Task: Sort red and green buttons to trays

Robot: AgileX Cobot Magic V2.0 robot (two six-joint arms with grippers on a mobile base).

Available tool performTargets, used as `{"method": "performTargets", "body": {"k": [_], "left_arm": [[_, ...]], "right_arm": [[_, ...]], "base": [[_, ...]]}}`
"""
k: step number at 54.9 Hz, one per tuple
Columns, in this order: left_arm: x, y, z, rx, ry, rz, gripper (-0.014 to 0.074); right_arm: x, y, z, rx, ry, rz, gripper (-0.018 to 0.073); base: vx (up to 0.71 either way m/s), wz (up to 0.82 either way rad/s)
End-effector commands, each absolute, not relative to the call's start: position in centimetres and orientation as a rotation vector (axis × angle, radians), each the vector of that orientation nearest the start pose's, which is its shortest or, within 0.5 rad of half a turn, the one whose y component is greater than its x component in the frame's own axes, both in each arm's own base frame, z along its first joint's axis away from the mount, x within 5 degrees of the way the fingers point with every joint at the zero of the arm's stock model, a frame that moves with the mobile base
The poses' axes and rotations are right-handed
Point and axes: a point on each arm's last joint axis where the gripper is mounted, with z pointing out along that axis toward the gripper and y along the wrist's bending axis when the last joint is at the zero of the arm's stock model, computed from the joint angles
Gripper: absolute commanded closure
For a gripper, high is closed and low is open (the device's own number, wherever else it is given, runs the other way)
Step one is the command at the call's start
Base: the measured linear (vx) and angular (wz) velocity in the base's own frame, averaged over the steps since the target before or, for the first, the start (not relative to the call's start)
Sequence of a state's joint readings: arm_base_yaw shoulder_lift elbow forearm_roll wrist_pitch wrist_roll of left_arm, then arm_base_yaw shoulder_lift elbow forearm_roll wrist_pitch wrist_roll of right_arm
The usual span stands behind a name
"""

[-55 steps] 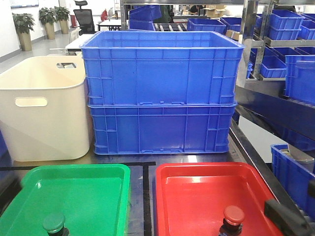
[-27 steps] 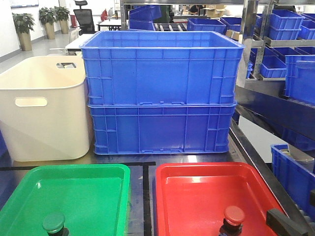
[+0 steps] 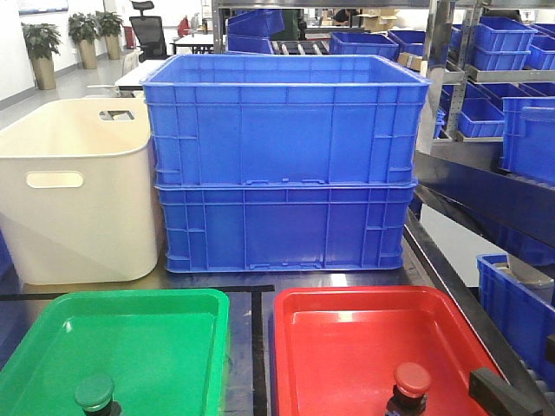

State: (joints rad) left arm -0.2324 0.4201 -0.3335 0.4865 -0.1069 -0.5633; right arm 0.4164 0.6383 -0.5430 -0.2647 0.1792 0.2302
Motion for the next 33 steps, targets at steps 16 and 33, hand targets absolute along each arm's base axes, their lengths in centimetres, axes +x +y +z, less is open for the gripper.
{"method": "performTargets", "body": {"k": [16, 33], "left_arm": [[5.8, -0.8, 27.7, 0.227, 1.461, 0.02, 0.0605], [5.4, -0.1, 21.1, 0.032, 1.483, 0.011, 0.0603]], "right_arm": [[12.6, 5.3, 34.3, -0.353, 1.613, 0.266, 0.0007], [12.6, 5.3, 34.3, -0.353, 1.613, 0.266, 0.0007]], "base": [[0.0, 0.0], [0.0, 0.0]]}}
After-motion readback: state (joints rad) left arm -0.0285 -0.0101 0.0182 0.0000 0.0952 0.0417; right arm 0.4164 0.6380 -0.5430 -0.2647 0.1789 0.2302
